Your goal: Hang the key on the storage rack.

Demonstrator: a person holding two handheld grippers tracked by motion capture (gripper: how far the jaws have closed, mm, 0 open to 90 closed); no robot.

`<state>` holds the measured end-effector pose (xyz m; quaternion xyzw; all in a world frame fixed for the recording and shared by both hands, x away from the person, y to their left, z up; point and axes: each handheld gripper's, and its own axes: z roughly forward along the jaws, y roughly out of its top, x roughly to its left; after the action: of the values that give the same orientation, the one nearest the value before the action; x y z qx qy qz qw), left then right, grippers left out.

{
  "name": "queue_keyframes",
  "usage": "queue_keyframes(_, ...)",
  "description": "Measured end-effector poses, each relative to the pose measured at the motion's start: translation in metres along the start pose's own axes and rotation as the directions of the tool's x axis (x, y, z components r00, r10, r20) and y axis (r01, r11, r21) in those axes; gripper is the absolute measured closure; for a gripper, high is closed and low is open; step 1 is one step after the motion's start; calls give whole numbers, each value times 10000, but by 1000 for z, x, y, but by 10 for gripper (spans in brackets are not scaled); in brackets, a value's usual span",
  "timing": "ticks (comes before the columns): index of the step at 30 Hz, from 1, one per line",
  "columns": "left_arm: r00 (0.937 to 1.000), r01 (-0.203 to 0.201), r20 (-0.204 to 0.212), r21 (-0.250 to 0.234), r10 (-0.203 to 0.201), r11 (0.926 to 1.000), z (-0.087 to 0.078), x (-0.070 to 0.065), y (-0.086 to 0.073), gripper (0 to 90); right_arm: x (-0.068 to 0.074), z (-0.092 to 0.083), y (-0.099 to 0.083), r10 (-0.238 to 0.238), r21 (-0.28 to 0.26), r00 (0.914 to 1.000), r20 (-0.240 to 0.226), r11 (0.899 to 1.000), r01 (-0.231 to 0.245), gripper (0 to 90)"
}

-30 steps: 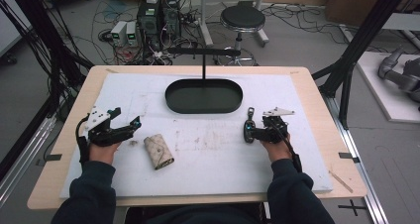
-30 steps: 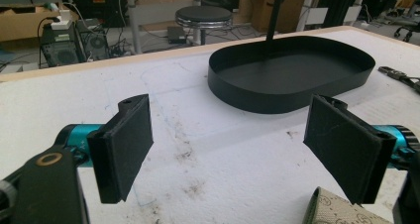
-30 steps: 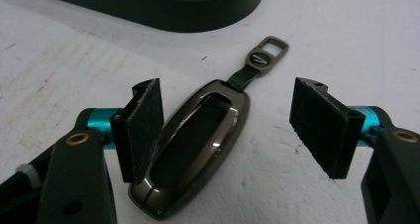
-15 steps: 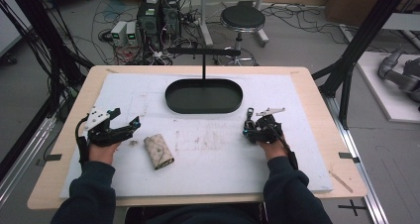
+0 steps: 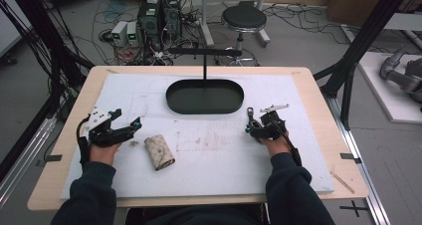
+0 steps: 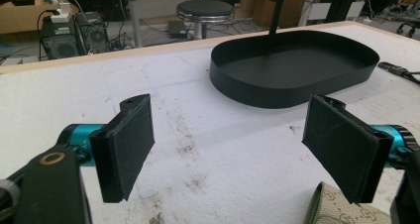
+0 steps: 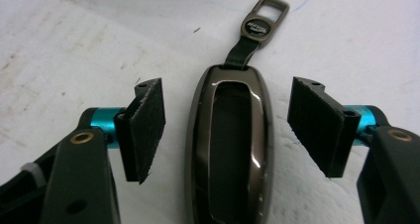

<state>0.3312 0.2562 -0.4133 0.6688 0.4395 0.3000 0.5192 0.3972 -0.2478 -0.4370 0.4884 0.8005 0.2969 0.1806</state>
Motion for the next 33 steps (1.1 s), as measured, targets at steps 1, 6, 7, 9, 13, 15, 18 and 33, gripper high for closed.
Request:
queue_keyframes(1, 10000, 9, 8, -2, -9, 10000, 0, 0, 0, 197, 0, 0, 0, 0, 0, 10000, 0, 10000, 0, 291)
queue_keyframes(6, 10000, 19, 3, 7, -19, 10000, 0, 1, 0, 199, 1, 4, 1, -362, 411, 9993, -75, 9985, 364, 364)
queue_keyframes(7, 10000, 19, 3, 7, -19, 10000, 0, 1, 0, 200, 0, 2, 2, -452, 456, 9989, -129, 9979, 457, 455)
queue_keyframes(9, 10000, 22, -5, -8, -22, 10000, 0, 1, 0, 201, -2, 0, 3, -590, 593, 9980, -216, 9964, 602, 489)
queue_keyframes(13, 10000, 57, -32, -3, -57, 10000, 0, 1, 0, 201, -5, 0, 5, -1143, 694, 9925, -424, 9907, 1170, 488)
queue_keyframes(15, 10000, 64, -33, -11, -64, 10000, 0, 1, 0, 201, -6, 0, 5, -1270, 662, 9907, -498, 9893, 1302, 481)
queue_keyframes(18, 10000, 26, 5, 33, -26, 10000, 1, 1, 0, 205, -8, 3, 5, -1174, 609, 9923, -399, 9909, 1197, 366)
queue_keyframes(33, 9999, 128, -19, 37, -128, 9999, 1, 2, -1, 210, -2, 1, 11, -718, 1121, 9972, -225, 9909, 739, 501)
